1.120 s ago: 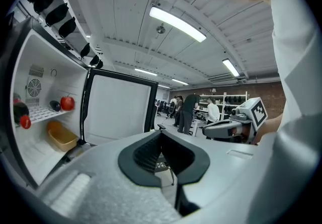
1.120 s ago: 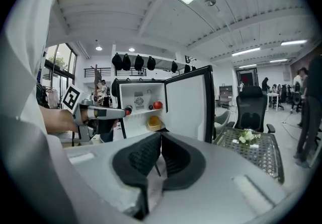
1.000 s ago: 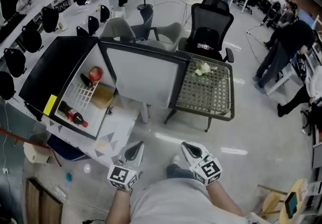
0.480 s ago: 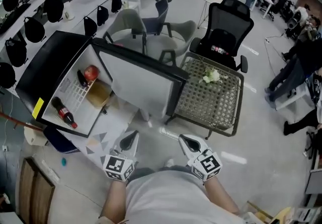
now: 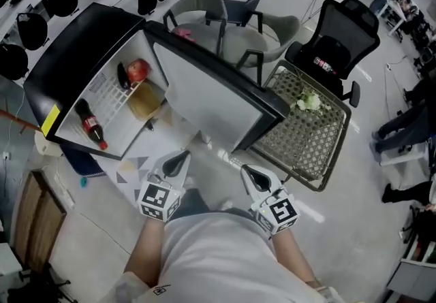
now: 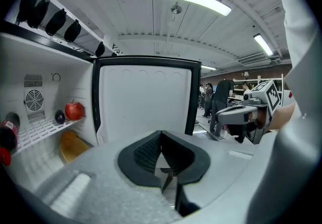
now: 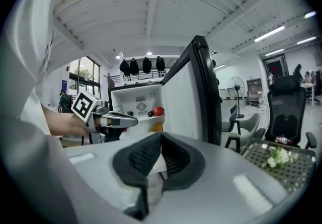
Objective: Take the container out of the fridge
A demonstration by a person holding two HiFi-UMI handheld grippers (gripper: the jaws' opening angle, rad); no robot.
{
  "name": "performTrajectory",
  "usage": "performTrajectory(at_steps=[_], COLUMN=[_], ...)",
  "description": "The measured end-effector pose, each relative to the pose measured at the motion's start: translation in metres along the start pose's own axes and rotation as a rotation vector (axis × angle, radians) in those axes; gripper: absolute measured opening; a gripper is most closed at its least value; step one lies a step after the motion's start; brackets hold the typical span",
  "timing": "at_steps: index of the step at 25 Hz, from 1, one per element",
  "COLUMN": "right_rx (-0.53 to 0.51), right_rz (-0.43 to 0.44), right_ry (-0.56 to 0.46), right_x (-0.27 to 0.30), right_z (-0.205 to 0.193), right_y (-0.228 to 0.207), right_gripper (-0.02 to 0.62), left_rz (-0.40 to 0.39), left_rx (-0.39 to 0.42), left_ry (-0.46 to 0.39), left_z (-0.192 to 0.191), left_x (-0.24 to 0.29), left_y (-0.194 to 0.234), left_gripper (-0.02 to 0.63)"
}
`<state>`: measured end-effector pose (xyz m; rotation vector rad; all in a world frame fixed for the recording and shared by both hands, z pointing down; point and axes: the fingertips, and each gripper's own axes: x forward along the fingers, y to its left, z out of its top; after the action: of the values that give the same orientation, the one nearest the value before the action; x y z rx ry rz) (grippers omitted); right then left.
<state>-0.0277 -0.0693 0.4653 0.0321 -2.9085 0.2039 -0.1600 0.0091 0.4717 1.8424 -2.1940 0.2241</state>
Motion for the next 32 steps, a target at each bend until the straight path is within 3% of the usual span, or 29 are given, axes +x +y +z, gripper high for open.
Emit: performTrajectory(at_steps=[9,17,27,32], right_rx=[-0.027,-0.044,-0.041,-0.037], right_rz=[0.003,-0.075,-0.183,-0.233], right_ry=[0.048,0.104,0.162,0.183], right_x=[0.072,0.115,0.135,0.138], right_z=[0.014,0.017,0.01,0.009], right_y=[0.012,0.011,0.003,0.001], right_gripper=[0.003,0.003,0.003,0.003], left_rz=[0.027,0.035,0.053,0.064], left_rx=[-0.014,0.004,-0.001,0.026], left_ry=[0.044,0.14,0.258,0.306], left_z=[-0.016,-0.056,-0.101,-0.119], left_x=[0.017,0.038,0.073,0.089], left_y=[0.089,0.159,0.212,0.233], left_gripper=[0.008,0.009,0.012,0.14])
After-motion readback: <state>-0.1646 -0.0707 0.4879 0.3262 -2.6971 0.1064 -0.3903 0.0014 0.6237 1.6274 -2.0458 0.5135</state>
